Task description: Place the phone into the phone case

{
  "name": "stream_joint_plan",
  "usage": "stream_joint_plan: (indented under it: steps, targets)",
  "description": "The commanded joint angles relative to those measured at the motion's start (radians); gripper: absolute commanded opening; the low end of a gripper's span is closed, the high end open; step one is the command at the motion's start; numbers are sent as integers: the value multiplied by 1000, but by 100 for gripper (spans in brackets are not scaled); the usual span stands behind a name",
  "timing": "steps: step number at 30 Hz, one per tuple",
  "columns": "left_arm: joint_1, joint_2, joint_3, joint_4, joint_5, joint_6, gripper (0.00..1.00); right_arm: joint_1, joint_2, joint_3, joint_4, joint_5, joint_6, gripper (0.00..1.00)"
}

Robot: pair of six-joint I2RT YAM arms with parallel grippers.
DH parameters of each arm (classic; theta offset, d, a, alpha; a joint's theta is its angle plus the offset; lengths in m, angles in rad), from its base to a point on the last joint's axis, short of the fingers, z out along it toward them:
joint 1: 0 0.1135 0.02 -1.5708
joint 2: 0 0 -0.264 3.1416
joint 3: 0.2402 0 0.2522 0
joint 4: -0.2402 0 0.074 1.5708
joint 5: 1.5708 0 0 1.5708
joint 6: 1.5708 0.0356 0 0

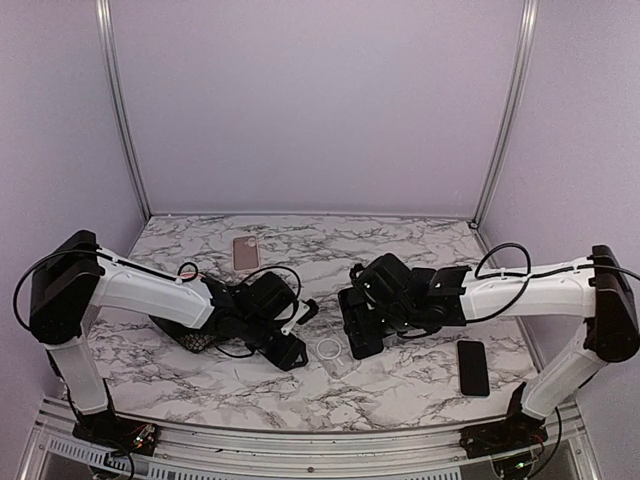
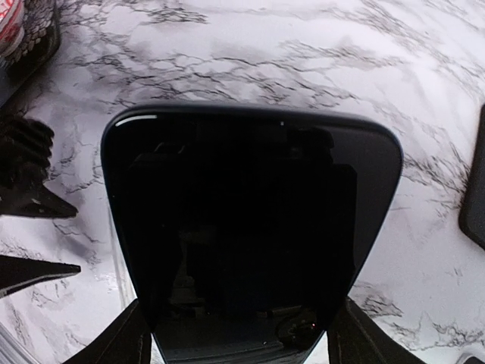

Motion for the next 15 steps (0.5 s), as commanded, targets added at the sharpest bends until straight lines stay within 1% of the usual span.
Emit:
stream_joint_plan:
  steps: [1, 3, 5, 11, 15]
  targets:
    - [105, -199, -116, 58, -91, -168, 56, 64, 68, 85, 173, 30, -113, 44]
    - [145, -251, -154, 60, -129, -205, 63, 98, 109, 123, 182, 33, -141, 44]
    - [168, -283, -178, 60, -172, -217, 66, 114, 150, 144, 180, 29, -169, 44]
    - [180, -312, -190, 46, -192, -212, 68, 119, 204, 120, 204, 19, -233, 44]
    - [180, -312, -182, 40, -189, -205, 68, 117, 216, 121, 172, 16, -238, 43]
